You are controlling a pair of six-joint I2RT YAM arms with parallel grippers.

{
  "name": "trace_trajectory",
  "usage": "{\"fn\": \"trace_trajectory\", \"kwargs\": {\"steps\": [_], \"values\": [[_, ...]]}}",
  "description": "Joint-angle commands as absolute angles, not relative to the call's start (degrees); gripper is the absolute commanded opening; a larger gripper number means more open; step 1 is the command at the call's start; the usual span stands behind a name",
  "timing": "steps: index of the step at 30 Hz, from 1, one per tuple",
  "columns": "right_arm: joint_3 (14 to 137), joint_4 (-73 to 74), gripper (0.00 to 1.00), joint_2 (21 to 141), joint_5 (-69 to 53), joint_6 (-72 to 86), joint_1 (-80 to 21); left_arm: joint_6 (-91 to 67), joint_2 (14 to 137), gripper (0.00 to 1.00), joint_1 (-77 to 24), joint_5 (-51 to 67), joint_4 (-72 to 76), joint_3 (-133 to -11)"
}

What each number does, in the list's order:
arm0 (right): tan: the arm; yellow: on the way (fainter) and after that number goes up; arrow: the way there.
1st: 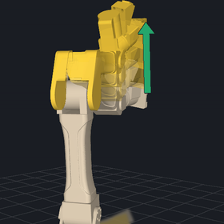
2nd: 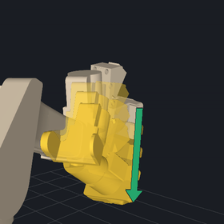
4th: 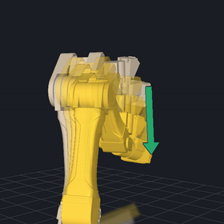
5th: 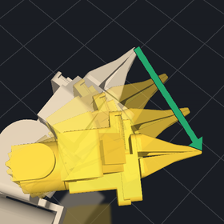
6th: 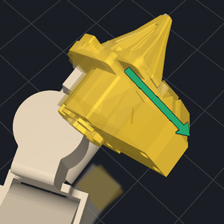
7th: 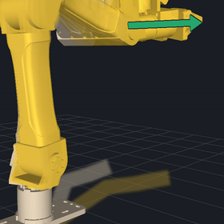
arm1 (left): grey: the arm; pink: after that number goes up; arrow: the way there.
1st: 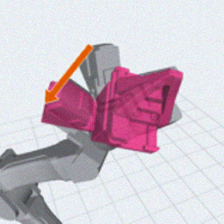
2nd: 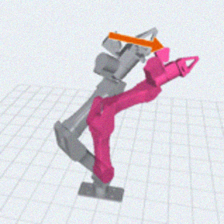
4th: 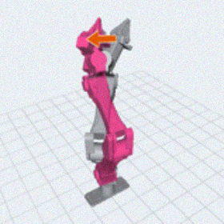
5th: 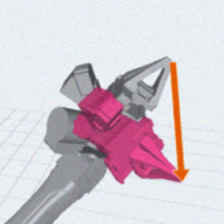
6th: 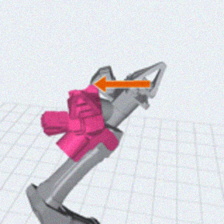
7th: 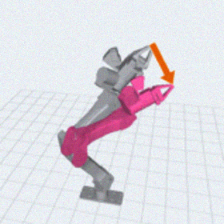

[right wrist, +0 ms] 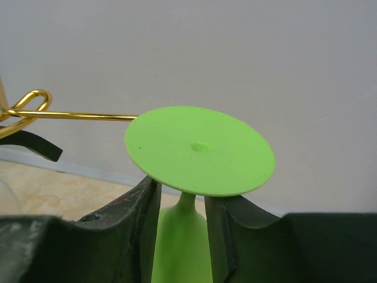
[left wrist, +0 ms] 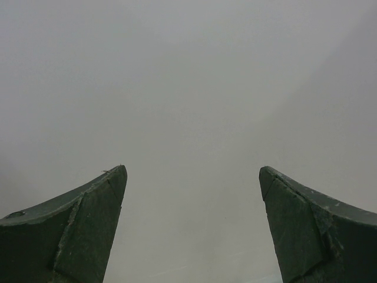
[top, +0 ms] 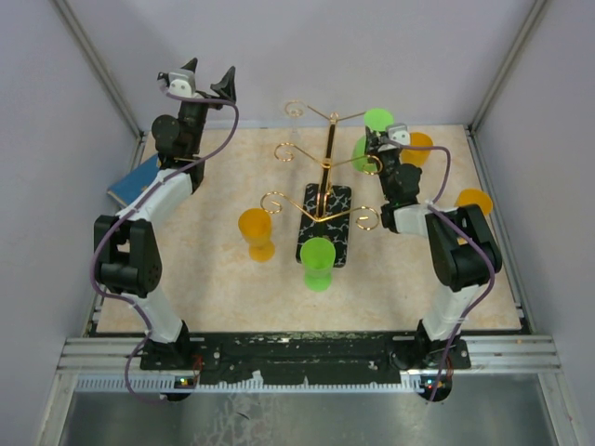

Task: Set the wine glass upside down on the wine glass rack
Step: Turn the wine glass upside down at the wine rack.

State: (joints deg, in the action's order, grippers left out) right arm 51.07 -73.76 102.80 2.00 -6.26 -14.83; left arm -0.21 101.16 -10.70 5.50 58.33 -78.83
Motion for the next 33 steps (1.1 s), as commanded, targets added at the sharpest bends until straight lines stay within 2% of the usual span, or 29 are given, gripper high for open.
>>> {"fn": "trace_trajectory", "kwargs": {"steps": [1, 4, 14, 24, 33], "values": [[51.3, -77.3, 0.40, 100.9, -4.7, -6.9, -16.2, -0.7, 100.9, 0.99, -10.2, 6.2, 60.2, -78.4], [50.5, -77.2, 0.47, 100.0, -4.5, -7.2, -16.1, -0.8, 101.1, 0.99, -10.2, 6.2, 60.3, -78.5], [43.5, -75.9, 0.56, 91.4, 3.7, -9.0, -15.9, -1.6, 101.8, 0.99, -10.2, 5.9, 60.6, -78.8], [43.6, -63.7, 0.61, 87.0, 8.3, -5.0, -13.9, -2.7, 102.6, 0.99, -10.2, 6.3, 61.1, -78.7], [38.4, -60.4, 0.66, 82.9, 10.4, -3.1, -12.1, -2.5, 103.7, 0.99, -10.2, 6.3, 61.9, -79.1]]}}
